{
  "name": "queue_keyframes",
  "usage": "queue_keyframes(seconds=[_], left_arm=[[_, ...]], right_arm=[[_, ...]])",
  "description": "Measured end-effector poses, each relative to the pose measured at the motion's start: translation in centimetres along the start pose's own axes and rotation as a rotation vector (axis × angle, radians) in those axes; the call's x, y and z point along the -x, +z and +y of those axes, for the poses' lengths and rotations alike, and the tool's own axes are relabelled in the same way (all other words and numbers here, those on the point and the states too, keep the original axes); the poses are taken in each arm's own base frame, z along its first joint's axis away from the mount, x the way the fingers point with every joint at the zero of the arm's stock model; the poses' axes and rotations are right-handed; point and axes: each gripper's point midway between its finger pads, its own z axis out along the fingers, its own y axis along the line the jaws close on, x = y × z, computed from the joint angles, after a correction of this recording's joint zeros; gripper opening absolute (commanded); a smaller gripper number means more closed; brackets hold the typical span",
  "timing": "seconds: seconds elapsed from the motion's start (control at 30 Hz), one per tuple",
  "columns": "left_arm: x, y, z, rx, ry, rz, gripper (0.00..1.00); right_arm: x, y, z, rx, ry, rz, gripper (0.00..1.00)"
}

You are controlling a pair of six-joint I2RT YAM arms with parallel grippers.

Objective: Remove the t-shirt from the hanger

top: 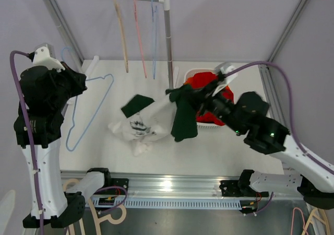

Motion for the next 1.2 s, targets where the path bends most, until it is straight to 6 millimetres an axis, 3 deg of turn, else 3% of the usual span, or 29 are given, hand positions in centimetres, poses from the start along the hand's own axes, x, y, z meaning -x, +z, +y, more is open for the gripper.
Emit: queue_keyframes(seconds=[0.1, 0.23, 0.47, 0.63, 0.73, 0.9, 1.03, 1.2], left_arm=[[0.6, 1.2, -0.5, -0.017, -0.027, -0.014, 0.01], [1.7, 2.4, -0.6, -0.005, -0.052, -0.040, 0.01], [5.9, 5.1, -1.4, 0.005, -0.064, -0.116, 0.01], [6.1, 6.2, -1.0, 0.030, -0.062, -0.117, 0.01], [6.3, 5.9, -0.4, 0.058, -0.052, -0.137, 0.01], [7.2, 5.2, 0.5, 0.101, -0.034, -0.197, 0.01], [7.2, 5.8, 0.7, 0.095, -0.033, -0.229, 0.01], [6.9, 7.3, 0.7, 0.092, -0.034, -0.219, 0.01]], right_arm=[[7.0, -1.7, -0.8, -0.049, -0.024, -0.171, 0.00], [11.3, -1.9, -3.2, -0.142, -0.079, -0.260, 0.00], [16.9, 3.7, -6.3, -0.238, -0.172, -0.311, 0.00], [21.9, 5.9, -8.4, -0.287, -0.227, -0.389, 0.00], [25.1, 5.2, -9.8, -0.332, -0.259, -0.470, 0.00], [29.3, 2.3, -12.9, -0.426, -0.289, -0.602, 0.00], [32.5, 0.0, -15.3, -0.491, -0.321, -0.726, 0.00], [35.1, -0.2, -17.3, -0.484, -0.358, -0.818, 0.00]])
